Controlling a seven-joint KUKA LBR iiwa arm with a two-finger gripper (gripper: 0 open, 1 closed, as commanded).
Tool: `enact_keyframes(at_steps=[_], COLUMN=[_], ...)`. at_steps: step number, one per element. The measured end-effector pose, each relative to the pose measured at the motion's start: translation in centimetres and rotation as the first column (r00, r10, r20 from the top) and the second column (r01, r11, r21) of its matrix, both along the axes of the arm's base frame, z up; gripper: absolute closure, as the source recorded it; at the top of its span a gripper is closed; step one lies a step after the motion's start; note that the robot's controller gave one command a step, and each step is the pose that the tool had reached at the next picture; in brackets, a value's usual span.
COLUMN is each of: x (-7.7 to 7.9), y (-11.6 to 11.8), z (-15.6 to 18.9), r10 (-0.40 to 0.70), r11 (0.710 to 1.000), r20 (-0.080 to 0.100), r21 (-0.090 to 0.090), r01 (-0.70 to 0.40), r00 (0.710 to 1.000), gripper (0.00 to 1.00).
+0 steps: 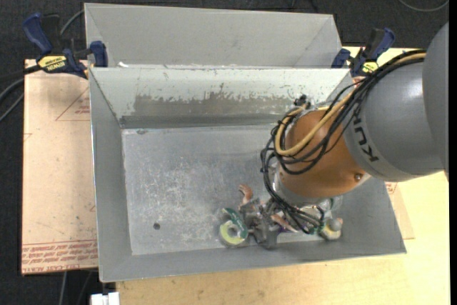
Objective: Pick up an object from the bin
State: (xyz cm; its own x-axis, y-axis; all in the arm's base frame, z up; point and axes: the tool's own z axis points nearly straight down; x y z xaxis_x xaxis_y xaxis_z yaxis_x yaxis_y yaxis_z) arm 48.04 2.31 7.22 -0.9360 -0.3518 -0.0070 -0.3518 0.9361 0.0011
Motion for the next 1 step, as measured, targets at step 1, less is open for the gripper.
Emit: enact_keyframes(at_steps=[1], x=[5.34], y=[-0.17], z=[0.07], r10=[0.143], r11=[0.99], r20=[0.005], r21=[0.0], r01=[-0.143], r00=[0.99], gripper=[1.0])
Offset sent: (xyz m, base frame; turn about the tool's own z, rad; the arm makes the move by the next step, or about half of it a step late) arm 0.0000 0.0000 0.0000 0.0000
